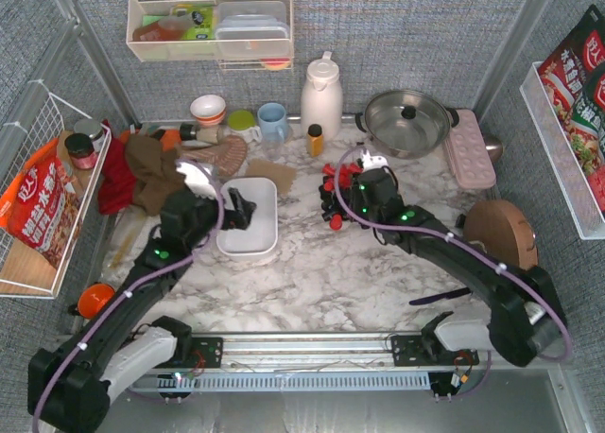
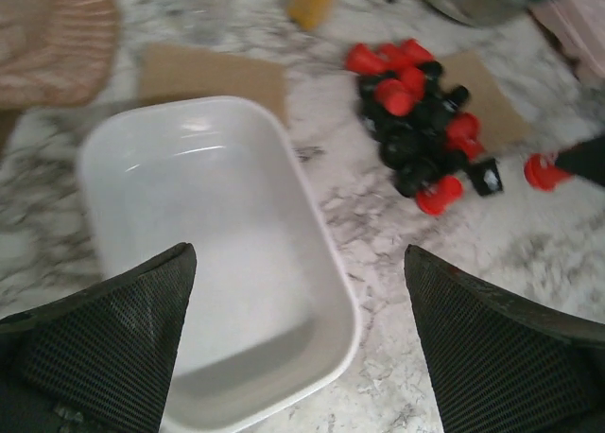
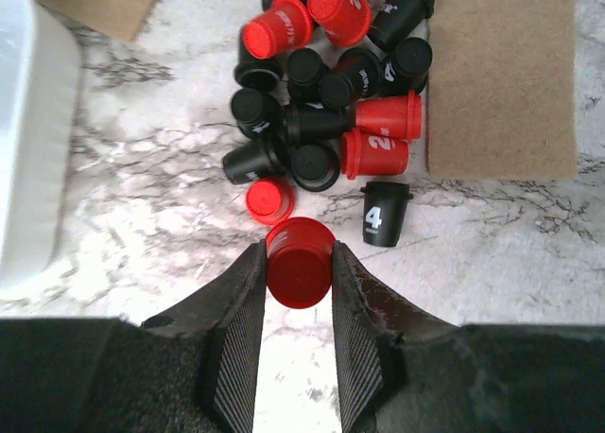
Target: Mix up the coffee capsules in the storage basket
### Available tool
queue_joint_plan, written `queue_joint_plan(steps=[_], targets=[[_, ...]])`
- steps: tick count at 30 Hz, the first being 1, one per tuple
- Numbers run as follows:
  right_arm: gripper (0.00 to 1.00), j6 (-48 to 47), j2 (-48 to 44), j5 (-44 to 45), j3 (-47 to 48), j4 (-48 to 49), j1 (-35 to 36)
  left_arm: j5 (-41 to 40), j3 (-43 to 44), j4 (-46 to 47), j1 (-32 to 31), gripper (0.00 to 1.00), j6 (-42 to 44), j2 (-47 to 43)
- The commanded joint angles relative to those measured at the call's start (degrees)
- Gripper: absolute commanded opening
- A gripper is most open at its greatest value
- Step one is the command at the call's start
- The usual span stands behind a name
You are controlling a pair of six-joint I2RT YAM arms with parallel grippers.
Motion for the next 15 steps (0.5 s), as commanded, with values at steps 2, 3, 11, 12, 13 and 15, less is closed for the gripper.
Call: queue_joint_plan(steps=[2, 3, 11, 12, 13, 15], targets=[[0.17, 3.2, -8.78, -4.76, 1.04, -5.89, 0.09, -0.77, -7.19, 24.58, -10.72, 0.99, 10.07, 0.66], [0.17, 3.71, -10.45, -6.2, 1.15, -6.27, 0.09, 1.18, -8.35, 28.17, -12.58, 0.99, 13.05, 1.49], [0.17, 9.17, -20.04, -14.63, 1.77, -6.44, 0.25, 6.87, -12.64, 48.75, -24.9, 0.99, 30.75, 11.13], [0.17, 9.9, -20.57, -15.46, 1.66, -5.88, 0.26, 7.19, -12.54, 50.47, -25.89, 0.99, 32.14, 12.68], [0.17, 10.61, -21.13, -16.07, 1.48, -5.28, 0.34, 7.41, -12.47, 52.49, -26.75, 0.99, 33.27, 14.18], [0.17, 12.12, -21.67, -17.37, 1.21, -4.27, 0.44, 7.95, -11.88, 55.76, -28.4, 1.0, 35.15, 18.19]])
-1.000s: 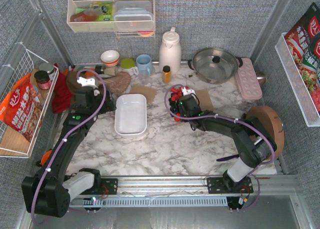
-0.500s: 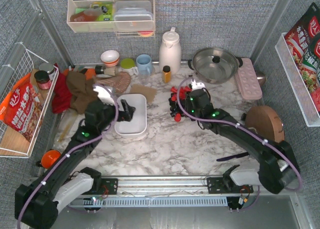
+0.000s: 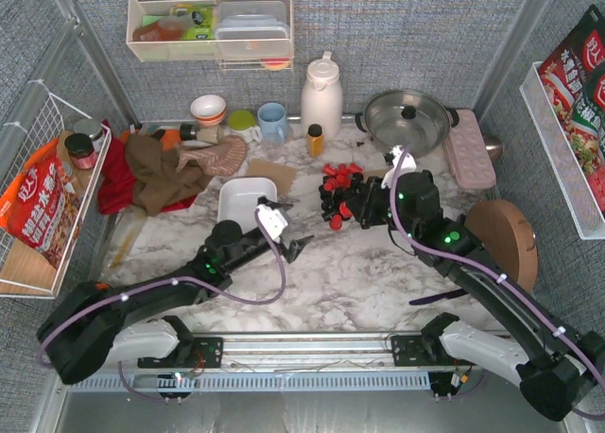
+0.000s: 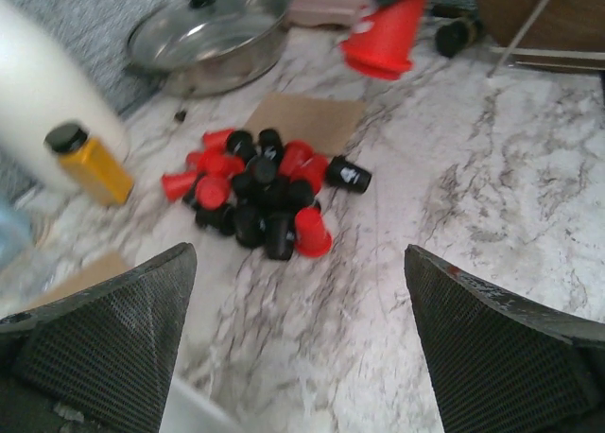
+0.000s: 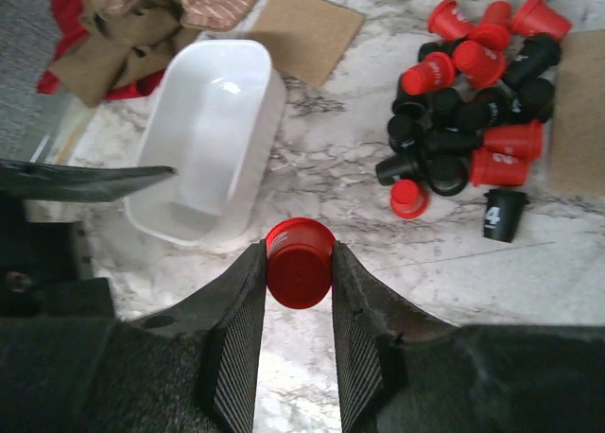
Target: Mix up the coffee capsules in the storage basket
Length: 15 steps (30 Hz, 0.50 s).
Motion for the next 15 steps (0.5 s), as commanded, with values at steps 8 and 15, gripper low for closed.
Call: queue_joint_plan(steps=[8, 15], targets=[[0.17, 8.79, -1.91, -8.48, -2.25, 6.48, 1.82, -0.16, 3.11, 24.68, -7.09, 0.99, 8.69, 14.57], [0.17, 10.34, -1.82, -9.17, -3.7, 8.28, 2.7, 0.02, 3.57, 32.44, -8.44, 0.97, 6.33, 18.12]])
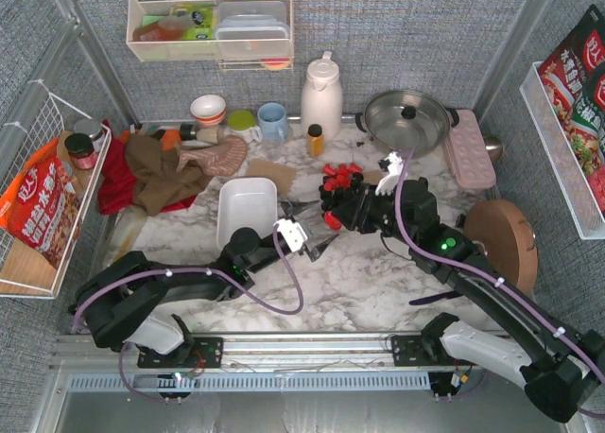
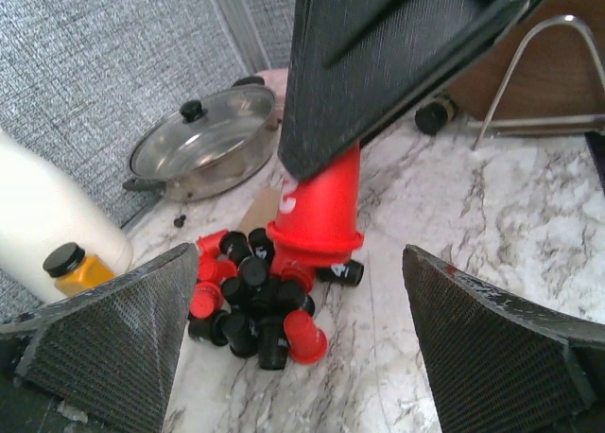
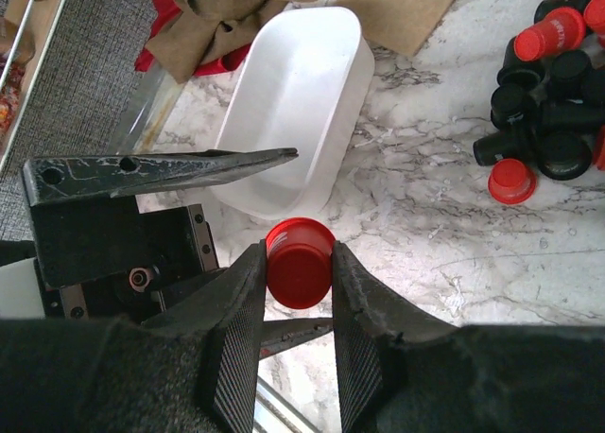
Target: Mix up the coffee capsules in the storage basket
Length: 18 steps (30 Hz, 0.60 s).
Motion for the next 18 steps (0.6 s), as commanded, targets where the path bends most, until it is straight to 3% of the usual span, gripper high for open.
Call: queue_joint_plan(steps=[1, 9, 18], targets=[[0.17, 2.02, 0.17, -1.18, -0.63, 3.52, 0.33, 1.02, 0.9, 8.34, -0.37, 0.96, -2.03, 1.77], [0.17, 2.54, 0.84, -1.79, -0.42, 3.88, 0.64, -0.05, 0.56, 12.02, -0.68, 0.85, -3.51, 4.42], [0.21, 2.12, 1.63, -0.34, -0.59, 3.05, 0.69, -2.56, 0.36, 11.74, -0.68, 0.53, -3.63, 4.92]])
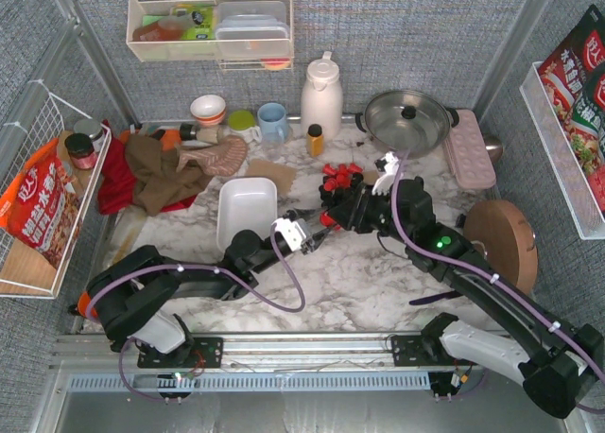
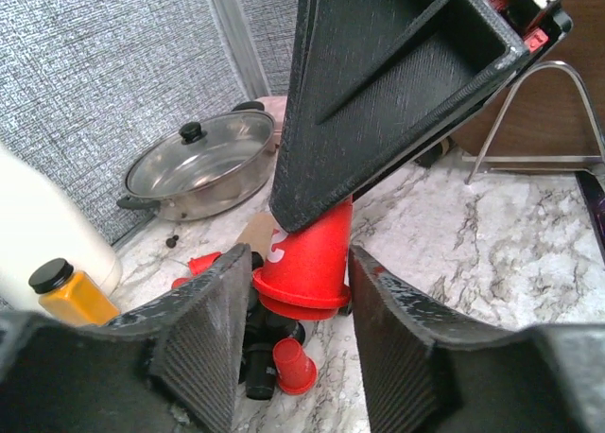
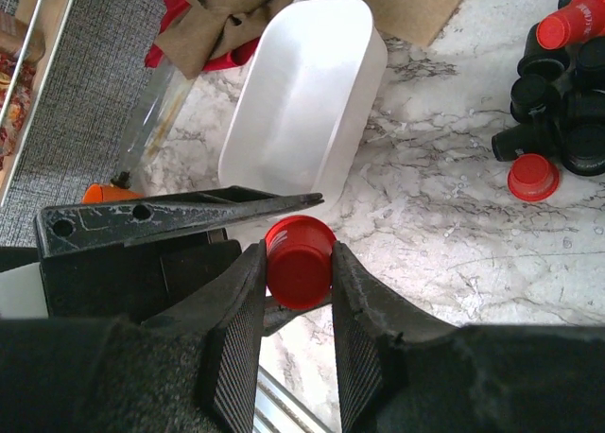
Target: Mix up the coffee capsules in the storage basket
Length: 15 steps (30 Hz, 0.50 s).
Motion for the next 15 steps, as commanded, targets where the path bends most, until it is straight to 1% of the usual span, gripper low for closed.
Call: queue_joint_plan(steps=[1, 6, 8, 10, 13, 15], targets=[[0.26, -0.25, 0.34, 1.67, 0.25, 1.0, 0.15, -2.19, -0.63, 2.45, 0.02, 0.51, -0.47, 0.23], [0.46, 0.47, 1.1, 5.27, 0.75, 0.17, 0.14, -5.83, -3.91, 3.3, 0.01, 0.47, -1.3, -0.93], [0.48, 0.01, 1.16, 7.08, 1.04, -0.36, 0.14, -9.49, -5.3, 2.06, 0.02, 0.47, -2.19, -2.26], [0.48, -1.48, 1.23, 10.31, 1.74, -2.09, 0.15, -15.57, -6.12, -1.5, 0.03, 0.46, -3.7, -4.21], [0.48, -4.16, 2.15, 16.85, 2.48, -5.44, 0.08, -26.79, -6.69, -9.87, 0.21, 0.46, -6.53, -7.83], [0.48, -6.33, 3.83, 20.89, 2.58, -7.04, 0.06, -31.78, -5.83, -17.94, 1.43, 0.46, -9.26, -10.32]])
